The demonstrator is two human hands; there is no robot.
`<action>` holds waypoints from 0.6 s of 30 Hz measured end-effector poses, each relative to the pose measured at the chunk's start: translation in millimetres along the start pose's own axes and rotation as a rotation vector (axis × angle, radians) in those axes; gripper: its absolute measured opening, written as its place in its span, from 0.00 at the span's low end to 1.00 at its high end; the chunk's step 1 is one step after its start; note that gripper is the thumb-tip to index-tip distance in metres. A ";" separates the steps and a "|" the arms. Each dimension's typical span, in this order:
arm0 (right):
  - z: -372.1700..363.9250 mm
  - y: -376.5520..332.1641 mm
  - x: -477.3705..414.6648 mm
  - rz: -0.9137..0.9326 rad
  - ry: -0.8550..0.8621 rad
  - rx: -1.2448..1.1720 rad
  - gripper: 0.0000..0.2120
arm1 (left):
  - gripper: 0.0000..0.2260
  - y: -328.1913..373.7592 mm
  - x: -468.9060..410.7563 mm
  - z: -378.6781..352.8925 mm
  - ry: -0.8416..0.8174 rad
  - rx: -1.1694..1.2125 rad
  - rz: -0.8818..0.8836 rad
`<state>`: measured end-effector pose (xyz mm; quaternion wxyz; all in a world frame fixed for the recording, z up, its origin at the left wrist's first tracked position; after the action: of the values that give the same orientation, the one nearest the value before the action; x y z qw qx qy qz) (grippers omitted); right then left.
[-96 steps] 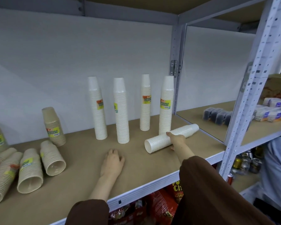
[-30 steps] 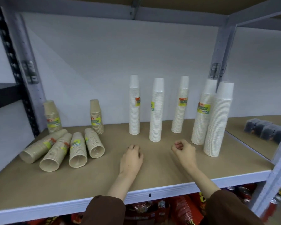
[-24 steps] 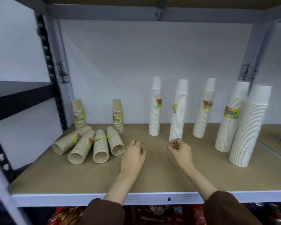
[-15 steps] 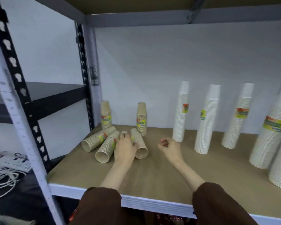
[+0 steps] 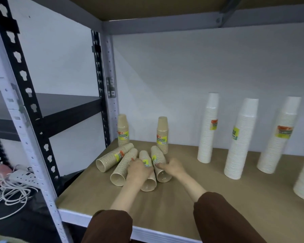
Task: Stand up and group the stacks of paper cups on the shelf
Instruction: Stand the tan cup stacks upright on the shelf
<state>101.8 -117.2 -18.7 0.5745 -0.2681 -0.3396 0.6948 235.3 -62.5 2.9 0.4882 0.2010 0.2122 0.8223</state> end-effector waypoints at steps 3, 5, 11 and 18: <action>2.3 0.4 -0.2 -0.049 -0.043 0.005 0.20 | 0.29 -1.9 -3.1 -0.2 -0.048 0.030 0.004; 2.1 4.1 0.9 -0.107 -0.111 0.000 0.23 | 0.29 -2.6 -4.4 -1.7 -0.081 0.037 0.017; 5.3 19.4 5.2 -0.208 -0.241 -0.037 0.24 | 0.26 -7.3 -7.6 -12.2 -0.202 0.229 0.122; 48.6 39.3 7.2 -0.092 -0.009 -0.390 0.15 | 0.23 0.2 -16.0 -27.8 -0.186 0.625 0.093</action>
<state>39.1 -122.4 -18.8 0.5413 -0.3552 -0.4822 0.5901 227.3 -81.0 -21.9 0.3823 0.4246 0.3995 0.7169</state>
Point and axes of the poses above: each hand's wrist, its own x-axis away from the middle knuckle, its own z-axis out of the back of the hand, y = z × x, the point moved 8 cm from there along -x, towards the middle knuckle, and after that the axes turned 8 degrees about z, right-handed, at the moved point
